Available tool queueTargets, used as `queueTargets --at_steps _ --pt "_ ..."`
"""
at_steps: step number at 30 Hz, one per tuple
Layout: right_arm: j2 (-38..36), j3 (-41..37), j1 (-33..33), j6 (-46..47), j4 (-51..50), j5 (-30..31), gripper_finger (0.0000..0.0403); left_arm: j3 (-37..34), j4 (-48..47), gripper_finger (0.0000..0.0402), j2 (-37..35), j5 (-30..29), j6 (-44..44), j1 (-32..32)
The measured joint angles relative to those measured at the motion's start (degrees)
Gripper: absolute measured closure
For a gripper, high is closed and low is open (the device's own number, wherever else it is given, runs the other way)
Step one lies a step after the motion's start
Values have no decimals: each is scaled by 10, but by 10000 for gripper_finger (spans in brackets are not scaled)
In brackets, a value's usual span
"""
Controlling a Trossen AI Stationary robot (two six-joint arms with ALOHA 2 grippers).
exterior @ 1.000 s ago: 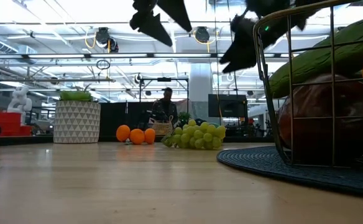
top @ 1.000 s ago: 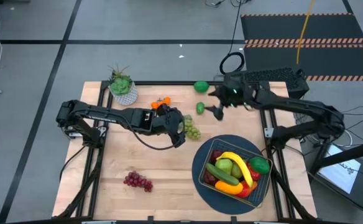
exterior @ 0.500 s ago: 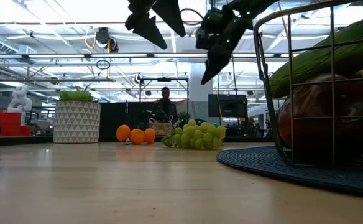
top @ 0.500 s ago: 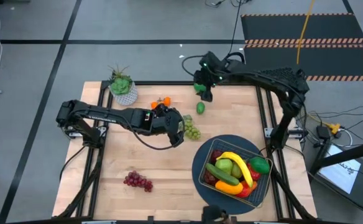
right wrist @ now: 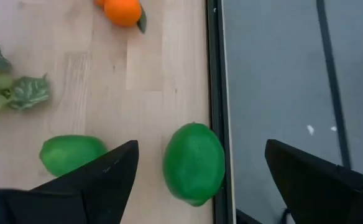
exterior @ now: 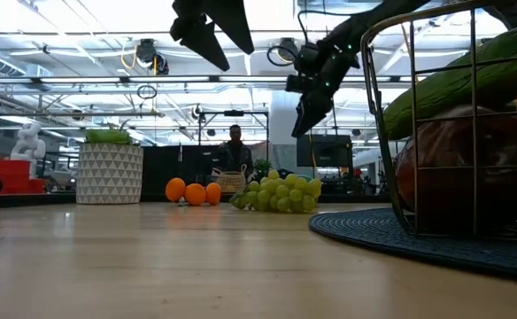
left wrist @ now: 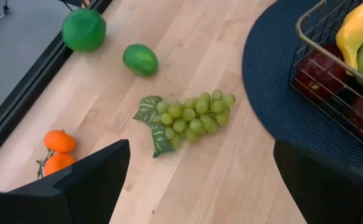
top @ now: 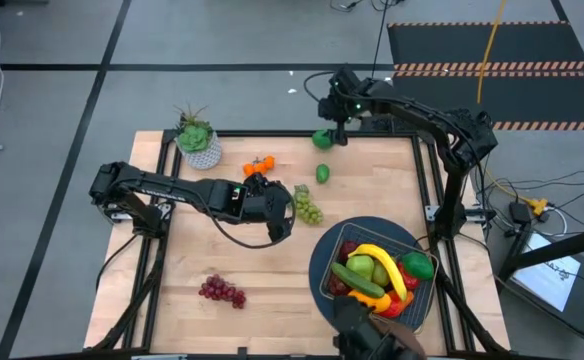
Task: Build produce basket
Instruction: Put the top lime into the gold wire basket
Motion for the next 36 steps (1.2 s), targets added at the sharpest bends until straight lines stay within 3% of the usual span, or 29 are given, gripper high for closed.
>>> queueTargets --at_steps 3,18,26,30,36 --pt "7 0 -18 1 12 -27 57 0 0 5 0 0 -1 4" --pt "36 0 -33 31 -5 -21 95 0 5 5 0 -1 -7 10" --pt "39 0 -22 15 -17 -7 81 0 7 5 0 -2 -6 10" --pt "51 -1 -11 18 -29 41 72 0 14 5 0 -2 -5 10" --pt "58 -1 33 58 -49 159 67 0 20 5 0 -2 0 11"
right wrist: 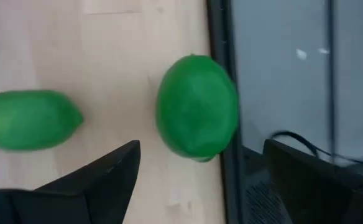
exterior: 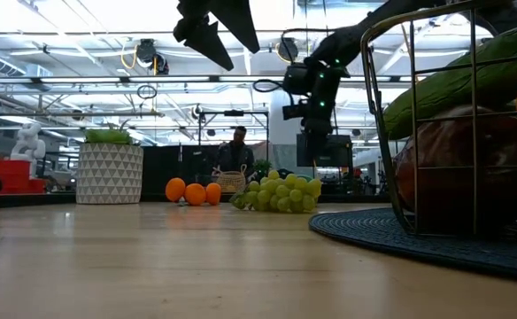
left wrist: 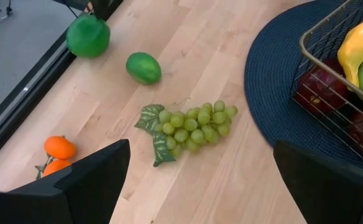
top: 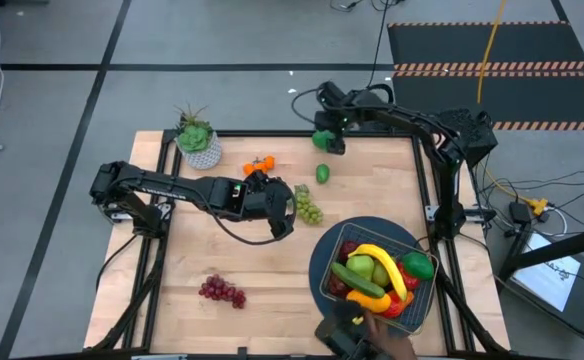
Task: Build produce basket
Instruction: Put the top lime into the gold wire basket
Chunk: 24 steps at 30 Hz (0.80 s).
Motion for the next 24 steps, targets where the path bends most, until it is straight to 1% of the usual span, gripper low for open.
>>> queueTargets --at_steps 5,9,12,16,19,24 --pt "-3 0 52 58 3 103 67 0 0 5 0 0 1 0" --pt "-3 0 97 120 37 184 67 0 0 5 0 0 1 0" --pt "-3 0 119 157 63 191 67 0 0 5 0 0 1 0" --pt "7 0 130 136 95 190 66 0 0 5 0 0 1 0" --pt "26 0 118 126 116 192 66 0 1 5 0 0 1 0" --pt "64 0 93 155 124 193 65 0 6 5 0 1 -4 0"
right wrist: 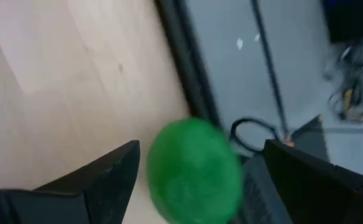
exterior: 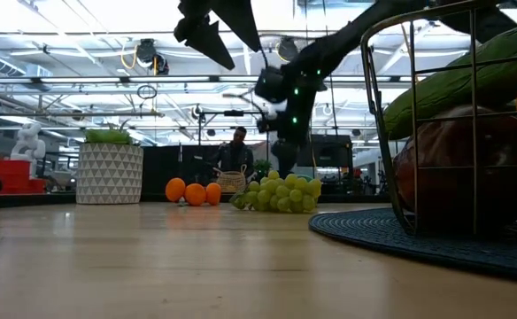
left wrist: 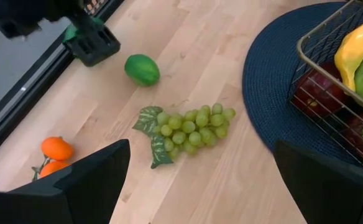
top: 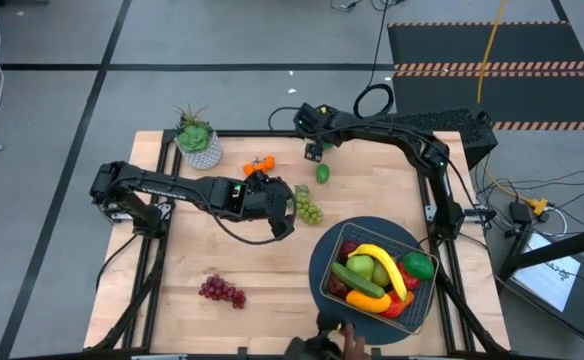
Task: Build produce basket
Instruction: Put the top lime into the gold wire basket
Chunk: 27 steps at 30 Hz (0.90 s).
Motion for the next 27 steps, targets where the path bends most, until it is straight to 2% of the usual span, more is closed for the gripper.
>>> queueTargets --at_steps 11,15,27 --pt "23 0 -26 25 -2 -3 46 0 5 5 0 1 0 0" --pt "23 0 -45 46 -18 -46 46 0 6 5 0 1 -1 0" --pt "28 -3 -45 67 -74 -38 46 0 6 5 0 1 -1 0"
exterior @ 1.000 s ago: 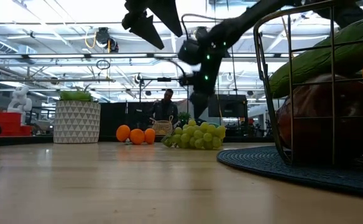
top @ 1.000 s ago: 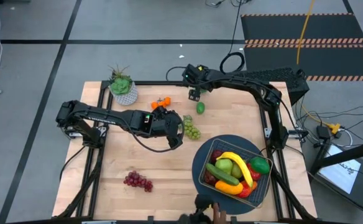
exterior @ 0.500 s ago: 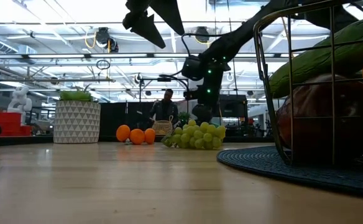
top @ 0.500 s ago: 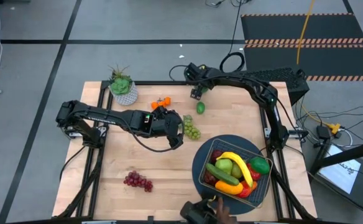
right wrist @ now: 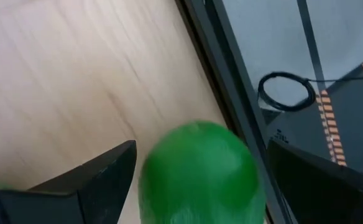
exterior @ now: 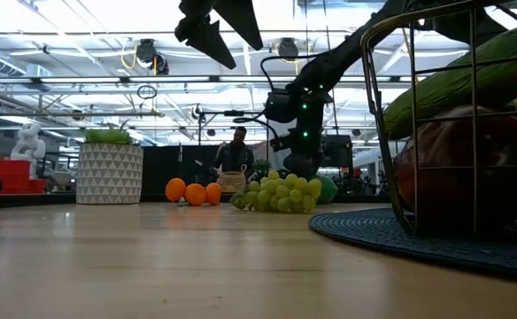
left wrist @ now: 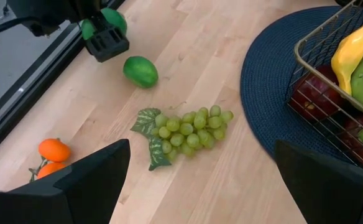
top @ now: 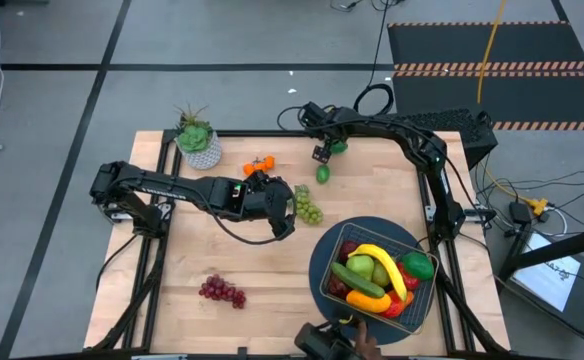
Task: Build produce basket
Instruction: Put the top lime into the gold wire basket
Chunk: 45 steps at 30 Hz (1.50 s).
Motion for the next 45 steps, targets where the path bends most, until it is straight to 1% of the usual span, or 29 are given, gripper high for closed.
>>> queueTargets --at_steps 12,21,24,26,32,34,37,41,45 --pt "0 0 5 18 -45 9 46 0 -1 5 0 1 5 -1" --pt "0 0 0 17 -62 10 46 0 -1 5 0 1 13 -7" --pt "-1 -11 1 15 -53 10 46 0 -1 5 0 1 13 -8" --pt "-1 -16 0 15 -53 9 50 0 -1 5 0 1 13 -7" --pt "-1 -21 1 12 -53 9 84 0 -1 5 0 1 16 -7" --pt "-6 -22 3 14 -59 8 89 0 -1 5 0 1 15 -7" --pt "-25 -23 11 18 -83 8 89 0 -1 5 0 1 15 -7" --pt "-74 -23 27 41 -129 3 88 0 -1 5 0 1 15 -7" --pt "-145 -27 45 81 -173 -53 89 0 -2 5 0 1 17 -11"
